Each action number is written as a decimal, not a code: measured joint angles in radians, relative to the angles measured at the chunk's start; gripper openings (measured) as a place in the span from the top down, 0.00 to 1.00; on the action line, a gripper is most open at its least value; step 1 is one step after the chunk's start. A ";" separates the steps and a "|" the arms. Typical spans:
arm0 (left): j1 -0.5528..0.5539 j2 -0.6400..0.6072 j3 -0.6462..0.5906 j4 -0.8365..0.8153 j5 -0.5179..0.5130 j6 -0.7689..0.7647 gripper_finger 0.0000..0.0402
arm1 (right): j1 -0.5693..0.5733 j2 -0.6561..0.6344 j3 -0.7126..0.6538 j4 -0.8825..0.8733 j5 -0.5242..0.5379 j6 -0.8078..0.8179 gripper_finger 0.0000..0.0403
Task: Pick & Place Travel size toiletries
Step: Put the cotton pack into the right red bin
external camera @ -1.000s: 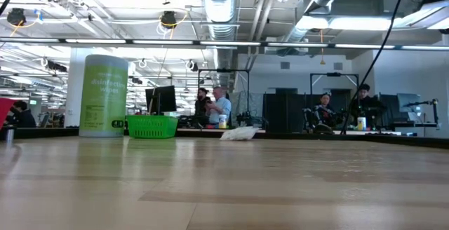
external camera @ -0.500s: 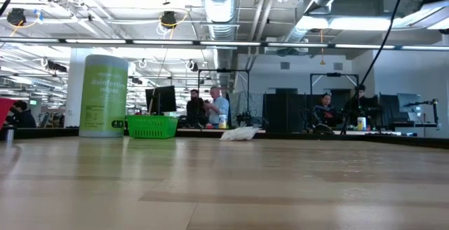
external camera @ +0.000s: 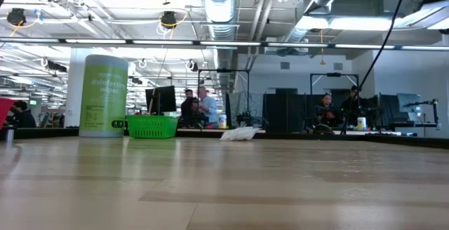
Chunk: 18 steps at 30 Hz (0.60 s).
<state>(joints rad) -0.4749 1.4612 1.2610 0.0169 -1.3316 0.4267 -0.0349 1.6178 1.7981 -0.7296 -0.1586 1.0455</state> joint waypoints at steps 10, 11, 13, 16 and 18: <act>-0.049 -0.008 0.000 -0.003 0.096 -0.337 0.33 | 0.018 -0.058 -0.002 -0.166 -0.039 -0.130 1.00; -0.046 -0.014 0.000 -0.003 0.149 -0.403 0.33 | 0.026 -0.064 -0.002 -0.178 -0.056 -0.149 1.00; -0.031 -0.022 0.000 -0.014 0.273 -0.518 0.34 | 0.043 -0.077 0.002 -0.206 -0.094 -0.178 1.00; 0.003 -0.023 0.000 -0.034 0.451 -0.630 0.37 | 0.072 -0.093 0.000 -0.299 -0.139 -0.209 1.00; 0.024 -0.023 0.000 -0.044 0.561 -0.675 0.39 | 0.090 -0.100 -0.001 -0.392 -0.163 -0.229 1.00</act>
<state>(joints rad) -0.4514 1.4387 1.2606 -0.0276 -0.7710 -0.2488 0.0550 1.5177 1.7974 -1.1215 -0.3213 0.8163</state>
